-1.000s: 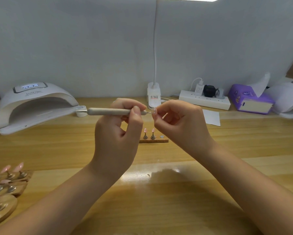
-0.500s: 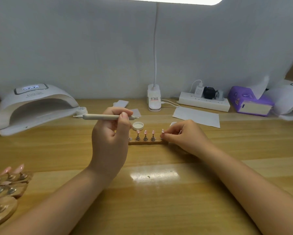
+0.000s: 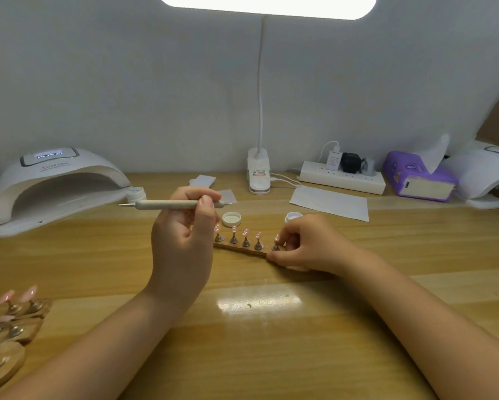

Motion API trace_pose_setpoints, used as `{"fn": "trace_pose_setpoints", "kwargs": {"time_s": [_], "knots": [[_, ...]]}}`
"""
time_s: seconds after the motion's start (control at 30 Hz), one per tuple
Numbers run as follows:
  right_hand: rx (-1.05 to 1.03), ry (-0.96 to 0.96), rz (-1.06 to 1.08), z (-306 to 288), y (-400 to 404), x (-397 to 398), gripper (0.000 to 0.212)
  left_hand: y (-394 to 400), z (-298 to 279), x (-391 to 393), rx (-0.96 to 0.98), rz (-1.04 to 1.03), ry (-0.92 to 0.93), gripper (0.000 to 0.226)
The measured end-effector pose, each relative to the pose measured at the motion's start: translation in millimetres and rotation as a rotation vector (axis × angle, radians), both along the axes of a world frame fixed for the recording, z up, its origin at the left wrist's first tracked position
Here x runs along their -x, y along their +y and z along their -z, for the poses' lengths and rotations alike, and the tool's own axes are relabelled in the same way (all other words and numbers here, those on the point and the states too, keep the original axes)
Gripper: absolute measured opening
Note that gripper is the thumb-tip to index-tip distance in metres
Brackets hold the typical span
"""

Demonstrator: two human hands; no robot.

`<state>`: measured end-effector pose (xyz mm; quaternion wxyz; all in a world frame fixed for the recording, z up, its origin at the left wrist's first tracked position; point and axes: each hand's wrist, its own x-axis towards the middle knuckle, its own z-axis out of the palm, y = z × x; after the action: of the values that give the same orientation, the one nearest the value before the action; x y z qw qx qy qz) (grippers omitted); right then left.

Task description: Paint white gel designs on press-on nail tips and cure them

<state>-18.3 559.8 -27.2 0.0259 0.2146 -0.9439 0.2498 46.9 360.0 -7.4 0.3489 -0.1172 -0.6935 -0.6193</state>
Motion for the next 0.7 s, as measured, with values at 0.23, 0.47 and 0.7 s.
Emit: {"fn": "trace_pose_setpoints", "kwargs": {"time_s": [0.23, 0.47, 0.7], "knots": [[0.258, -0.024, 0.04, -30.7, 12.6, -5.8, 0.022, 0.6, -11.4, -5.4, 0.002, 0.013, 0.039, 0.016], [0.258, 0.159, 0.392, -63.3, 127.2, -9.4, 0.019, 32.1, -14.7, -1.8, 0.024, 0.121, -0.039, 0.018], [0.05, 0.175, 0.957, -31.4, 298.0, -43.4, 0.029, 96.5, -8.9, 19.6, 0.064, 0.27, -0.115, 0.017]]}}
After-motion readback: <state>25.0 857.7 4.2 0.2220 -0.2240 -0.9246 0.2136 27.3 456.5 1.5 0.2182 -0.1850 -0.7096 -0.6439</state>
